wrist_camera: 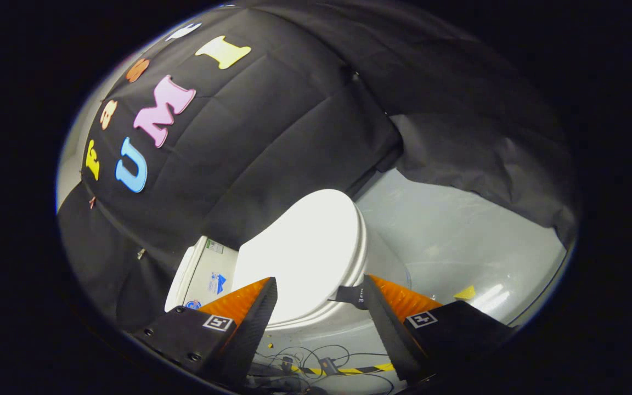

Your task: Open the toilet lid.

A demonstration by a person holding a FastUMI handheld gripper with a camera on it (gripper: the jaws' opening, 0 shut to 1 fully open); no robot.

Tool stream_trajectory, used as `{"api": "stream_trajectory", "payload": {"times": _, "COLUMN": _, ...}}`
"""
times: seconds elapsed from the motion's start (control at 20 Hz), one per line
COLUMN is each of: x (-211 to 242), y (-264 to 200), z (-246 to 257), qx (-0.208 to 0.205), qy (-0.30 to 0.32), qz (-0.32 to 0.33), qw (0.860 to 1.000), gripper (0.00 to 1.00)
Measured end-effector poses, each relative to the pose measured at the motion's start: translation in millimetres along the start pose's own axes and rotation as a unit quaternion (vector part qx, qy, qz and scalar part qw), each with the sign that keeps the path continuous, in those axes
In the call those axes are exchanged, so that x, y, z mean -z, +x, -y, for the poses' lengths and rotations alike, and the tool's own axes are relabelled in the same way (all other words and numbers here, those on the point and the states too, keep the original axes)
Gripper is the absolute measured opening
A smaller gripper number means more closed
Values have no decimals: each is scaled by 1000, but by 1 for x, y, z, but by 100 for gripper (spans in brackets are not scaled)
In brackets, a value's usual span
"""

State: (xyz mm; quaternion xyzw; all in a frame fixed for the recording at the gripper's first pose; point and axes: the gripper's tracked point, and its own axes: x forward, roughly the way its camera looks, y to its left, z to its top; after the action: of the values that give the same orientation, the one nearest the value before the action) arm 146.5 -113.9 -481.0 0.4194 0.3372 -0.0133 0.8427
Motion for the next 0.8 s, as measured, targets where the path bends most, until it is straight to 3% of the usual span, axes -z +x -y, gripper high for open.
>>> {"api": "stream_trajectory", "payload": {"times": 0.2, "x": 16, "y": 24, "z": 37, "qx": 21, "qy": 10, "qz": -32, "qw": 999, "gripper": 99}}
{"api": "stream_trajectory", "payload": {"times": 0.45, "x": 31, "y": 42, "z": 72, "qx": 37, "qy": 87, "qz": -54, "qw": 994, "gripper": 97}}
{"api": "stream_trajectory", "payload": {"times": 0.65, "x": 49, "y": 58, "z": 66, "qx": 17, "qy": 139, "qz": -77, "qw": 987, "gripper": 91}}
{"api": "stream_trajectory", "payload": {"times": 0.8, "x": 54, "y": 66, "z": 57, "qx": -11, "qy": 171, "qz": -81, "qw": 982, "gripper": 64}}
